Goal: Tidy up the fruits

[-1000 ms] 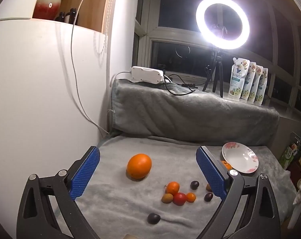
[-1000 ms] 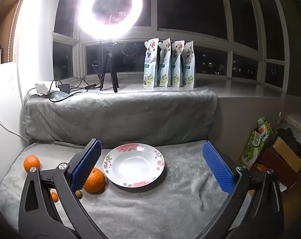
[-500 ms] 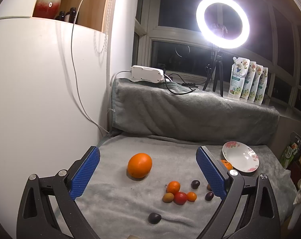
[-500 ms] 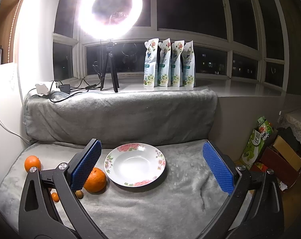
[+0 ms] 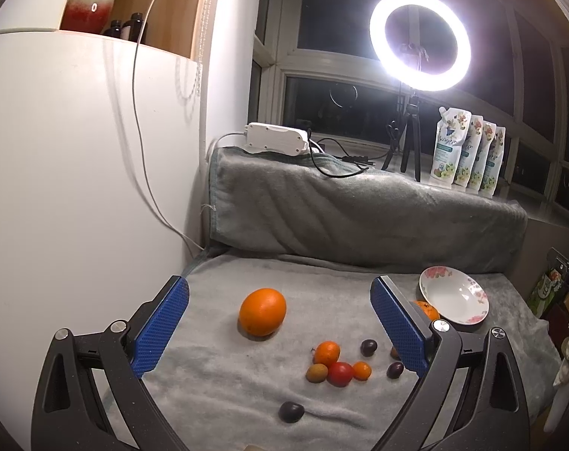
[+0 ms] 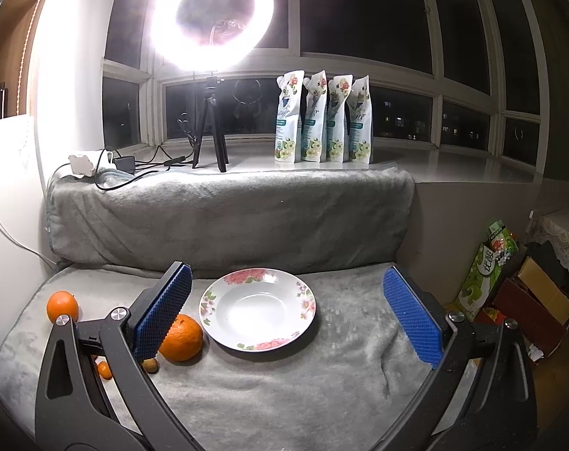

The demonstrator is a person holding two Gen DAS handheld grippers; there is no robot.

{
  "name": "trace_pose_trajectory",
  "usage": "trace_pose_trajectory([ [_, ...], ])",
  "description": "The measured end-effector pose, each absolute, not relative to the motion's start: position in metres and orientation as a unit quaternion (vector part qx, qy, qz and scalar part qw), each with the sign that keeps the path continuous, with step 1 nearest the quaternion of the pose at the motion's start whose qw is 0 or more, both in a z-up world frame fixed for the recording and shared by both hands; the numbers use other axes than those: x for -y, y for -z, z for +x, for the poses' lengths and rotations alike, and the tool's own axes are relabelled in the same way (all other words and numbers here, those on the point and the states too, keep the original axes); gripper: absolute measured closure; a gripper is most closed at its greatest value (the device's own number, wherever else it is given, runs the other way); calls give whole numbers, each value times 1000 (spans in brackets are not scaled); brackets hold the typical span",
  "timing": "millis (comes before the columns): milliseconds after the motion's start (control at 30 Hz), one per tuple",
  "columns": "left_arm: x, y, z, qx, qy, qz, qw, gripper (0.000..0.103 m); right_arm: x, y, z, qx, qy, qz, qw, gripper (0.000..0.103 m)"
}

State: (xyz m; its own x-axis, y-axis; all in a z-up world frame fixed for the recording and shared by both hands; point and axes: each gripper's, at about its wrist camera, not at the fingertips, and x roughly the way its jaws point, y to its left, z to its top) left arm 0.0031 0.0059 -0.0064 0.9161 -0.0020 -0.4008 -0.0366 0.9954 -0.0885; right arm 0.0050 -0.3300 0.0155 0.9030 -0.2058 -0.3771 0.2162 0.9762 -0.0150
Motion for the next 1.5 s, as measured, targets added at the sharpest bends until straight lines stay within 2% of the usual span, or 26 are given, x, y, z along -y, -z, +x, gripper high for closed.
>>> trace_pose_trajectory([
  [1367,2,8,9,-214,6,-42,976,6,329,-14,6,-196,101,18,975,0],
  [1500,2,10,11,-220,12,-42,975,9,329,-12,7,-197,102,19,975,0],
])
